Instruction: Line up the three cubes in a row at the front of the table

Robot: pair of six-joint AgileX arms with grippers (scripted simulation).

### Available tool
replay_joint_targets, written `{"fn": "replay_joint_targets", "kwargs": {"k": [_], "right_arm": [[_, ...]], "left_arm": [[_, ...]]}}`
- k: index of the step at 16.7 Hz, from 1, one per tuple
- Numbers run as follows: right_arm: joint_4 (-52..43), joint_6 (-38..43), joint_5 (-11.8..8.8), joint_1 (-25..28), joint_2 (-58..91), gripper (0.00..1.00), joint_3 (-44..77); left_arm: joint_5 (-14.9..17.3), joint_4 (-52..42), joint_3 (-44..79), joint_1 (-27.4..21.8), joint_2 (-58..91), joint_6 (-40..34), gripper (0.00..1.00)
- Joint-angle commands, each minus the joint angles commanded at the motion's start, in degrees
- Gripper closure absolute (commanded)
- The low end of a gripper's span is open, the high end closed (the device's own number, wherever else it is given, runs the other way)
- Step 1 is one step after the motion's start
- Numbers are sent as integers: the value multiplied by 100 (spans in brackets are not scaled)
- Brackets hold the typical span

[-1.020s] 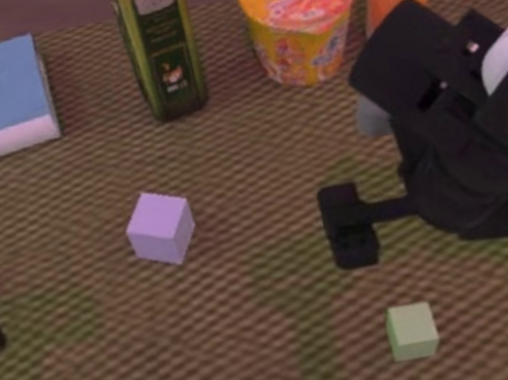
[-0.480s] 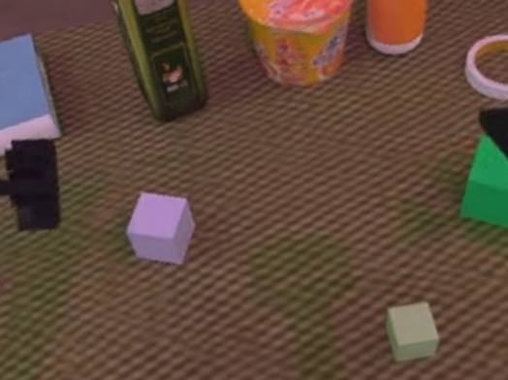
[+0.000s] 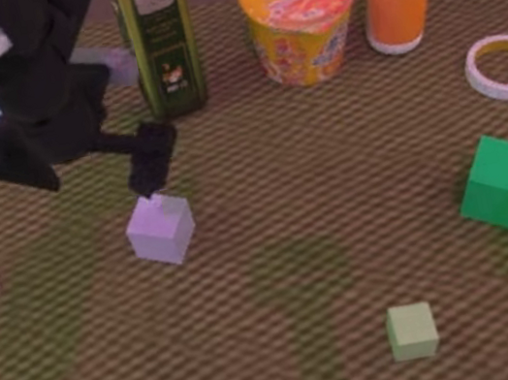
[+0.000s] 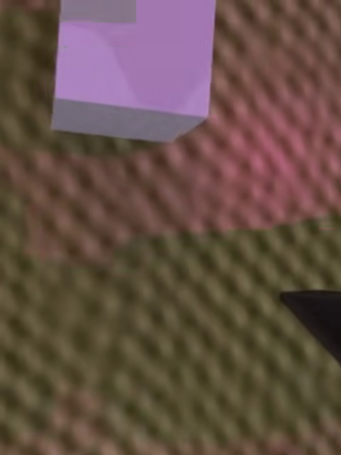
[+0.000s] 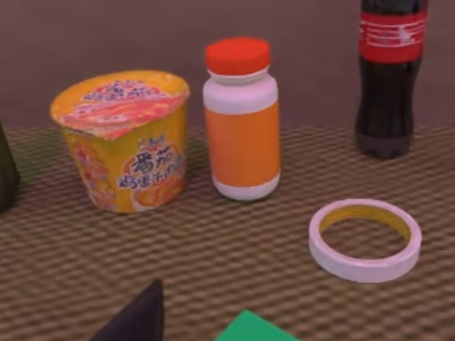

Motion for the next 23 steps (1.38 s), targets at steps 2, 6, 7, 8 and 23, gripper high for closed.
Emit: {"fn": "replay_joint_targets", "kwargs": {"k": [2, 6, 7, 8, 23], "right_arm": [[404, -248, -19, -407, -621, 0, -578], [860, -497, -47, -884, -1288, 0, -1223], [889, -512, -49, -916, -1326, 0, -1260], [889, -512, -49, -916, -1326, 0, -1260], [889, -512, -49, -916, -1326, 0, -1260]], "left_arm": [[1, -353, 610, -133, 669, -12, 0], [-4, -729, 1324, -276, 1410, -29, 0], [-4, -752, 1364, -286, 1450, -30, 0], [-4, -752, 1364, -286, 1450, -30, 0], [2, 991, 237, -277, 2067, -13, 0]]}}
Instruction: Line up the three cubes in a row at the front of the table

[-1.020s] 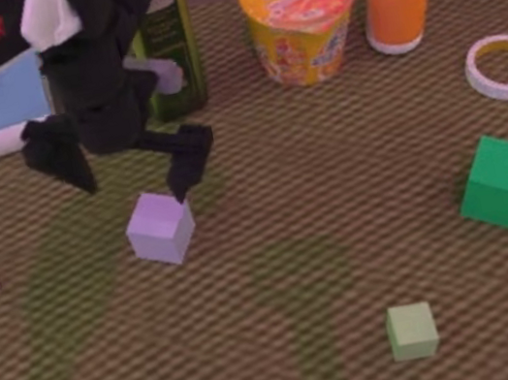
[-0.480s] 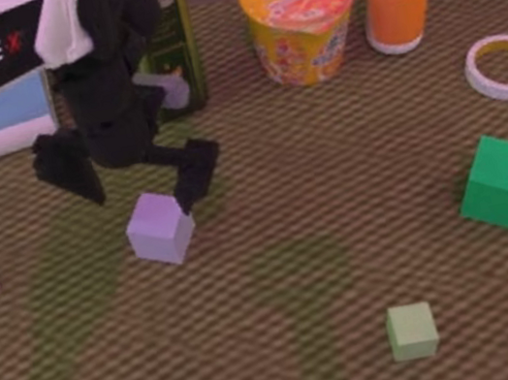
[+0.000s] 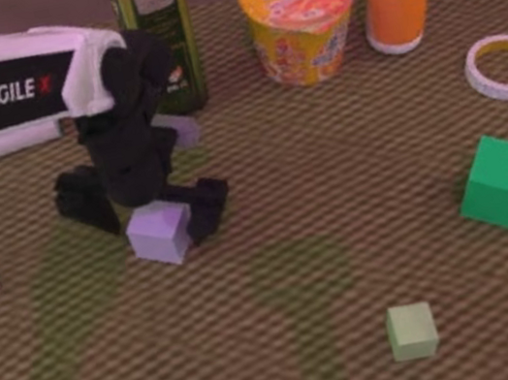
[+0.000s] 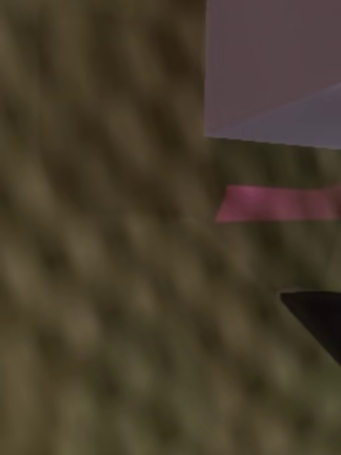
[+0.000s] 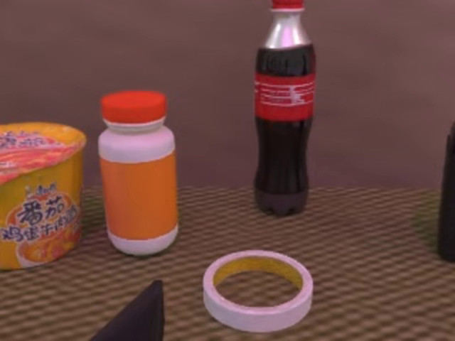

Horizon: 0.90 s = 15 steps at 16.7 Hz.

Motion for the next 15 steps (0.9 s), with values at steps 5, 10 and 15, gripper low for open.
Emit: {"fn": "replay_joint_targets", "kwargs": {"k": [5, 10, 15], "right_arm": [[0, 0, 0, 0, 0, 0, 0], [0, 0, 0, 0, 0, 0, 0], [0, 0, 0, 0, 0, 0, 0]], "left_arm": [[0, 0, 0, 0, 0, 0, 23], [0, 0, 0, 0, 0, 0, 60], [0, 0, 0, 0, 0, 0, 98]]}}
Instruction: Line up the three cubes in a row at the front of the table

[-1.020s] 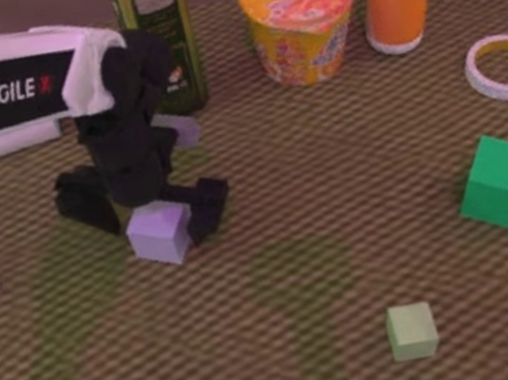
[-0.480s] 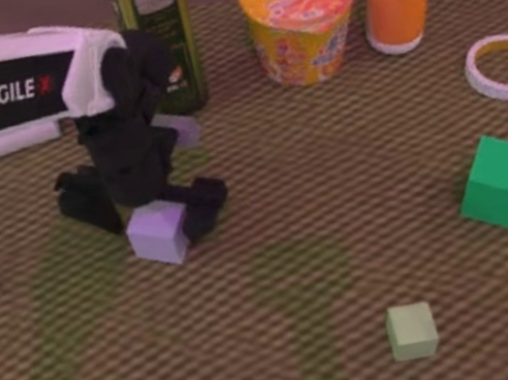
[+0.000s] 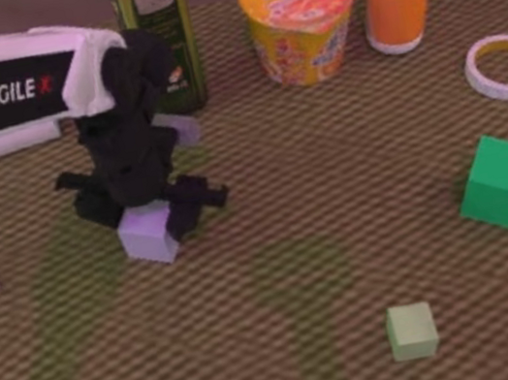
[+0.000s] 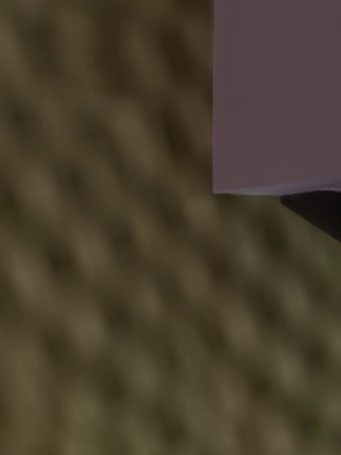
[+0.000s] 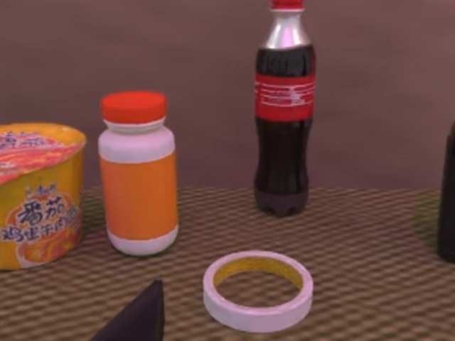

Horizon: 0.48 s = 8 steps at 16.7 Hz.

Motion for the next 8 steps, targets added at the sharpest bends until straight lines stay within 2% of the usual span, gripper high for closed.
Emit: {"fn": "replay_joint_targets", "kwargs": {"k": [8], "right_arm": [[0, 0, 0, 0, 0, 0, 0]], "left_arm": [[0, 0, 0, 0, 0, 0, 100]]}}
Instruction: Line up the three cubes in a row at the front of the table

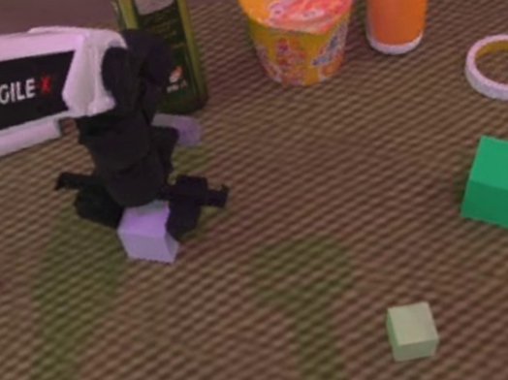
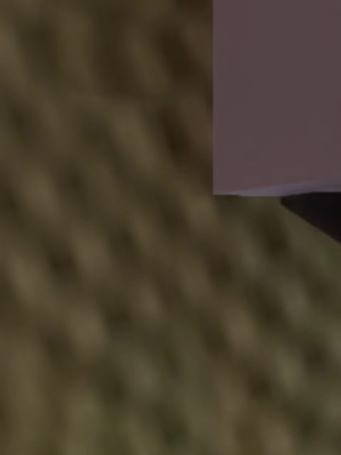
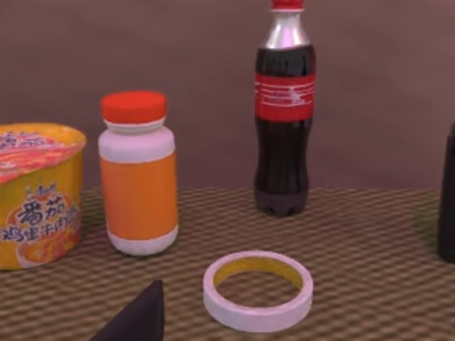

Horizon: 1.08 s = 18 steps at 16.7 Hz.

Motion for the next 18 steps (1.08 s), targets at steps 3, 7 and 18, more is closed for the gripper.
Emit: {"fn": "replay_joint_targets", "kwargs": {"k": [3, 7, 18], "right_arm": [[0, 0, 0, 0, 0, 0, 0], [0, 0, 0, 0, 0, 0, 0], [0, 0, 0, 0, 0, 0, 0]], "left_arm": [[-5, -142, 123, 13, -161, 5, 100], [-9, -960, 615, 85, -415, -16, 100], [-23, -1418, 885, -201, -621, -399, 100]]}}
